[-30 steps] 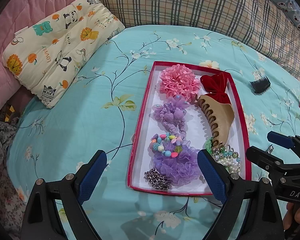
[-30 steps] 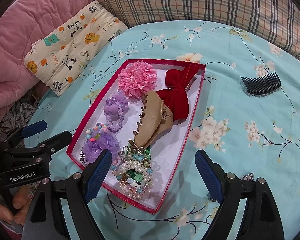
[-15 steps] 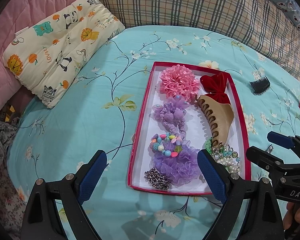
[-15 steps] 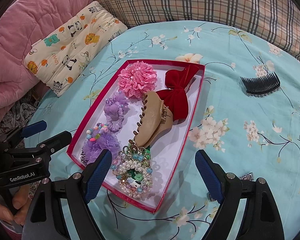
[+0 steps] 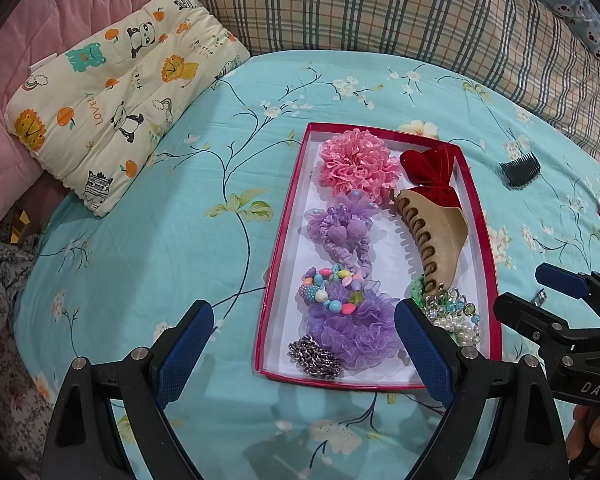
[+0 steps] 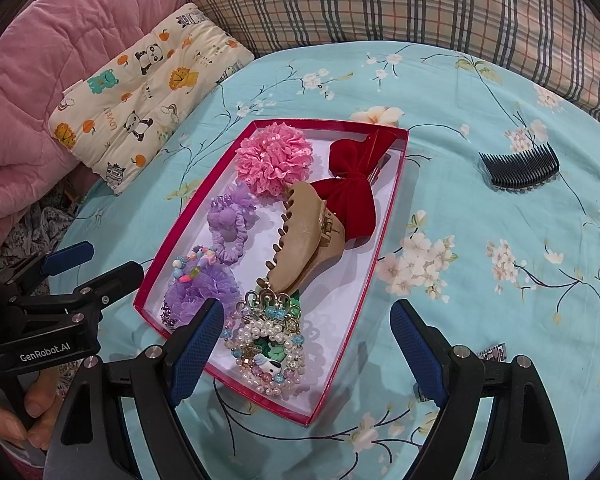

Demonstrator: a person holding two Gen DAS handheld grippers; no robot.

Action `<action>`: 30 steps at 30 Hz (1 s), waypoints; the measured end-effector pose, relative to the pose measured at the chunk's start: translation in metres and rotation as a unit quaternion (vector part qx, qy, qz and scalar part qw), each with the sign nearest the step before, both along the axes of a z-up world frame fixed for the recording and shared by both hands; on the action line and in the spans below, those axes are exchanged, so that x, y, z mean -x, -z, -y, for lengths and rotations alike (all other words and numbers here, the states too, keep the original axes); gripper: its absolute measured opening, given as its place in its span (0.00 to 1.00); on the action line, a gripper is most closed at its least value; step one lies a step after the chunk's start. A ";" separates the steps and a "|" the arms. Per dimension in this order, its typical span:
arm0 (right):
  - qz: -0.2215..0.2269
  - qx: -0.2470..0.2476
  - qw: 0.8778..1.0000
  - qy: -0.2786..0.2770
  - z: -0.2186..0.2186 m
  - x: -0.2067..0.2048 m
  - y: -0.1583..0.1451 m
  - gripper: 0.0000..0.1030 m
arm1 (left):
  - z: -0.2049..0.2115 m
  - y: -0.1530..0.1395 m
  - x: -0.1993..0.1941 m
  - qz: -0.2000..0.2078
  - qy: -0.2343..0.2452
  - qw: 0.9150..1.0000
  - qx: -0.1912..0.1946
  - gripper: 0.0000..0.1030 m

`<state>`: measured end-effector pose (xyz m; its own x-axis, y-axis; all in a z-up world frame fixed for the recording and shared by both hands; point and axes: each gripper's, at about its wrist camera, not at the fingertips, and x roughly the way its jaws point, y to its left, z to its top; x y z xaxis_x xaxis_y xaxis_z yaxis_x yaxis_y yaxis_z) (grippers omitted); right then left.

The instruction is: Organize jewelry

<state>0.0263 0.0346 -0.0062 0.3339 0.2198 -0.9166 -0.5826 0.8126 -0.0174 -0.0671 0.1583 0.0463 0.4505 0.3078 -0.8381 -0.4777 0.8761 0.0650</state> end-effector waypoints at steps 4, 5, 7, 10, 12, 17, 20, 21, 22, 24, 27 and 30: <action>0.000 0.000 1.000 0.000 -0.001 0.000 0.000 0.84 | -0.001 0.000 0.000 0.000 0.000 1.000 0.000 0.90; 0.000 0.000 1.000 0.000 0.000 0.000 0.000 0.84 | 0.000 0.000 0.000 0.000 0.000 1.000 0.000 0.90; 0.000 0.000 1.000 0.000 -0.001 0.000 0.000 0.84 | 0.000 0.000 0.000 0.000 0.000 1.000 0.001 0.90; 0.000 0.000 1.000 0.001 0.000 0.000 0.000 0.84 | 0.000 0.001 0.000 -0.001 -0.001 1.000 0.002 0.90; 0.000 0.000 1.000 0.002 0.001 0.000 0.000 0.84 | 0.001 0.001 -0.001 -0.001 -0.002 1.000 0.002 0.90; -0.001 -0.001 1.000 0.004 0.003 0.000 0.000 0.84 | 0.000 0.003 -0.002 -0.002 -0.002 1.000 0.004 0.90; 0.000 -0.002 1.000 0.004 0.004 -0.001 0.000 0.84 | -0.001 0.006 -0.003 -0.005 -0.005 1.000 0.008 0.90; 0.000 -0.002 1.000 0.005 0.004 -0.001 0.000 0.84 | -0.003 0.007 -0.004 -0.006 -0.006 1.000 0.012 0.90; 0.000 -0.001 1.000 0.006 0.005 -0.001 0.001 0.84 | -0.004 0.009 -0.004 -0.007 -0.007 1.000 0.016 0.90; -0.001 -0.001 1.000 0.010 0.007 -0.002 0.002 0.84 | -0.006 0.012 -0.006 -0.008 -0.009 1.000 0.017 0.90; 0.000 0.000 1.000 0.014 0.009 -0.002 0.004 0.84 | -0.006 0.016 -0.009 -0.014 -0.009 1.000 0.011 0.90; -0.001 -0.002 1.000 0.020 0.012 -0.002 0.006 0.84 | -0.005 0.019 -0.012 -0.013 -0.009 1.000 0.013 0.90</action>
